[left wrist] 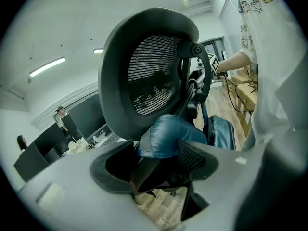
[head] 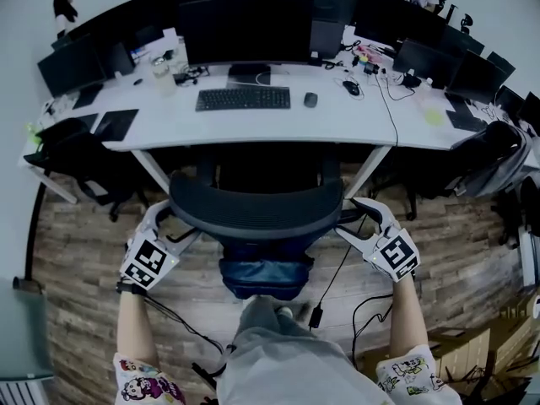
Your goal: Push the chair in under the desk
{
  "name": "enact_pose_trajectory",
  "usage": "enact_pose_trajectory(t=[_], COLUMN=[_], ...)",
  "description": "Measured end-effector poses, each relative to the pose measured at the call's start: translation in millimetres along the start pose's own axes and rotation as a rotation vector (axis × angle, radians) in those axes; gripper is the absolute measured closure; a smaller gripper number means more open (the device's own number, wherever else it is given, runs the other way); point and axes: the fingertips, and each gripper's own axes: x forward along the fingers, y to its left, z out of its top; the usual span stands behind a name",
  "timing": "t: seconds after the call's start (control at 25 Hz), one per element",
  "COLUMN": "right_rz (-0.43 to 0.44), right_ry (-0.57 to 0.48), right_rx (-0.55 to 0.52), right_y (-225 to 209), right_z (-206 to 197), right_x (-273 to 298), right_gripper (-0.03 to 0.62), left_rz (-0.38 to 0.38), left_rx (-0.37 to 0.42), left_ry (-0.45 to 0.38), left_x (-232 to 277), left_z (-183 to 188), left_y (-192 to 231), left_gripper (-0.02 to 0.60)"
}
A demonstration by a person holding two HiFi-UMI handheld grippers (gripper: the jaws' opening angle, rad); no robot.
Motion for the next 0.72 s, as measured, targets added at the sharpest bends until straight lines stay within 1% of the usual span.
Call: enact_pose_trajectory(t=[0.36,0.56,0.72], right_rz=[0.008,0.005,-0.002], right_ry=[-0.014,0.001,-0.005], right_rx=[0.002,0.012,0.016], right_y=[-24.0,-40.3,-55.4], right_z=[3.4,-0.6,1.6], right_x=[14.2,24.6,39.9], right_gripper=[0.307,0.304,0.306], left_rz=[-0.014,-0.018,-0.028], left_rx=[-0.004,-0.003,0.003], left_ry=[-0.021,-0.04,-0.042], left_x=[17.9,28.4,41.6], left_z=[5.8,7.1,6.4], left_y=[20.8,31.3,50.2], left_gripper=[0.281,0.281,0.282])
